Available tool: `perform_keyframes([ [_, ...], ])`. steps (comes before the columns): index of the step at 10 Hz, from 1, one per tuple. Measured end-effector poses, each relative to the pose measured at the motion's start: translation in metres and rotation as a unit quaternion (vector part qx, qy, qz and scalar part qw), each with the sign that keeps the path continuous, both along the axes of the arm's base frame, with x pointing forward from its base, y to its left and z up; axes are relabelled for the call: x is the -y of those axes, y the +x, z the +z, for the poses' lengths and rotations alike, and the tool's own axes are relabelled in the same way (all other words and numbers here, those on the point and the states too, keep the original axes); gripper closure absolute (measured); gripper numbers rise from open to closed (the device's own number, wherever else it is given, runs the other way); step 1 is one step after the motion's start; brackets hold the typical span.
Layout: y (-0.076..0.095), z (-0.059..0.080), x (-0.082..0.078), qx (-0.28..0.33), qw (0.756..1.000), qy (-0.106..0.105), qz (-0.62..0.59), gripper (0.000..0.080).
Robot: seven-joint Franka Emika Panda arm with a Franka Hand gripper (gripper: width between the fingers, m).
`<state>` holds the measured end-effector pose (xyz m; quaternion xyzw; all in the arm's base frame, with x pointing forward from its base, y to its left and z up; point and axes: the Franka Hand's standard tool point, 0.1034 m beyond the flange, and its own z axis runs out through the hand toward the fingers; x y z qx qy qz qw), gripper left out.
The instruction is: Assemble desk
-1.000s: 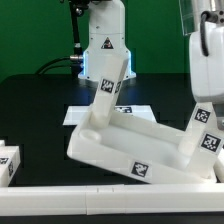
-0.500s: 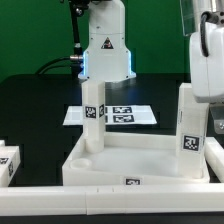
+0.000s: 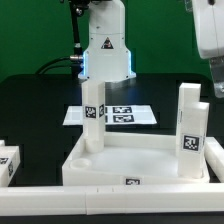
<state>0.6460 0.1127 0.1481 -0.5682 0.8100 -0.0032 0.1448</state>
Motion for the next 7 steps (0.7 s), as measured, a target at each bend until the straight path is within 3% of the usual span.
perform_keyframes([
  [4, 0.000, 0.001, 0.004, 0.007, 1.000, -0.005, 0.020, 0.0150],
  [7, -0.018, 0.030, 0.046, 0.039, 0.996, -0.012, 0.082, 0.0150],
])
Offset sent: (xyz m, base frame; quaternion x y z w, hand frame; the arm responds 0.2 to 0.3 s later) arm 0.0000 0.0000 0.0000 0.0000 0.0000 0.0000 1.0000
